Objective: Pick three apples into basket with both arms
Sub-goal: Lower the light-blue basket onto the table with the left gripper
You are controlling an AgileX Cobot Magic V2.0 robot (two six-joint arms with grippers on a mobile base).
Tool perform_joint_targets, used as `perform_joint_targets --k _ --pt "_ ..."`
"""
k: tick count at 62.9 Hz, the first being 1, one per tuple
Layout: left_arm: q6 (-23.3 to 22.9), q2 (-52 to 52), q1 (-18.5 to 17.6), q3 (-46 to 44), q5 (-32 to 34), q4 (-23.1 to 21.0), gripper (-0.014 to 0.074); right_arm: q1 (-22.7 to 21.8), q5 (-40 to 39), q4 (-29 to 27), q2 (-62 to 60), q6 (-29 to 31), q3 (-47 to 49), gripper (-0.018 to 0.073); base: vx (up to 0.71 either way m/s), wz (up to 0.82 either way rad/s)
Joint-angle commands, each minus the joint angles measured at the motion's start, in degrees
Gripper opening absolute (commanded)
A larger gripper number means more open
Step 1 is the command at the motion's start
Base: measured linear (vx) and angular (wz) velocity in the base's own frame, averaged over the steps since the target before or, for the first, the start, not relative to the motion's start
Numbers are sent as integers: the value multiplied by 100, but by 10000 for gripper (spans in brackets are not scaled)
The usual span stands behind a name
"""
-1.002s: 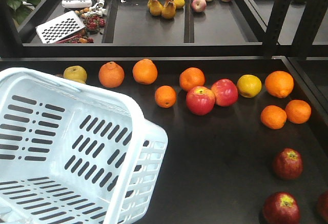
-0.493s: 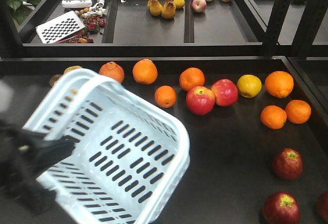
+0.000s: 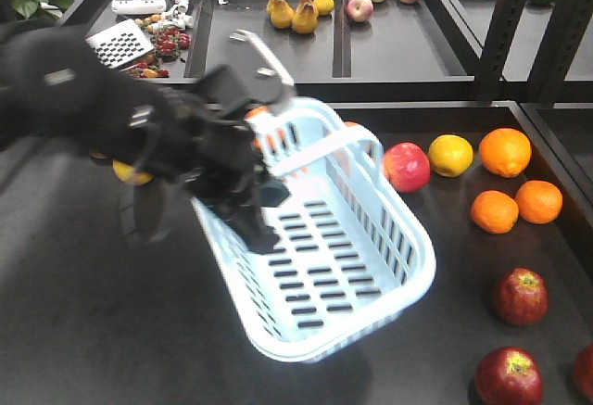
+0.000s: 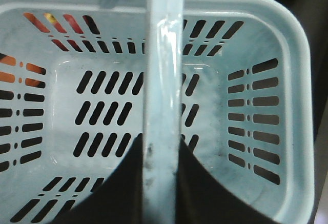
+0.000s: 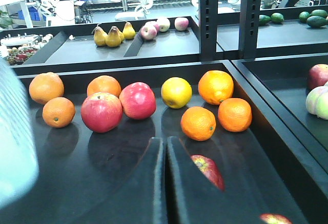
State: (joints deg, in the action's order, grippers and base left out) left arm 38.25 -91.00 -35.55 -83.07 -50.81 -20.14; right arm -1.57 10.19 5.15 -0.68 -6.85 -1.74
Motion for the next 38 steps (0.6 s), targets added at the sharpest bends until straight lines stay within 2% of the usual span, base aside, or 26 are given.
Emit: perform_joint_targets --k 1,14,38 --pt "403 -341 -17 -824 -66 -358 -6 26 -427 36 -37 18 -67 -8 0 0" --pt "541 -1161 -17 -1554 -266 -469 -6 26 -427 36 -37 18 -67 -8 0 0" --pt "541 -1558 -17 -1616 -470 -454 13 26 -427 36 -37 18 -67 -8 0 0"
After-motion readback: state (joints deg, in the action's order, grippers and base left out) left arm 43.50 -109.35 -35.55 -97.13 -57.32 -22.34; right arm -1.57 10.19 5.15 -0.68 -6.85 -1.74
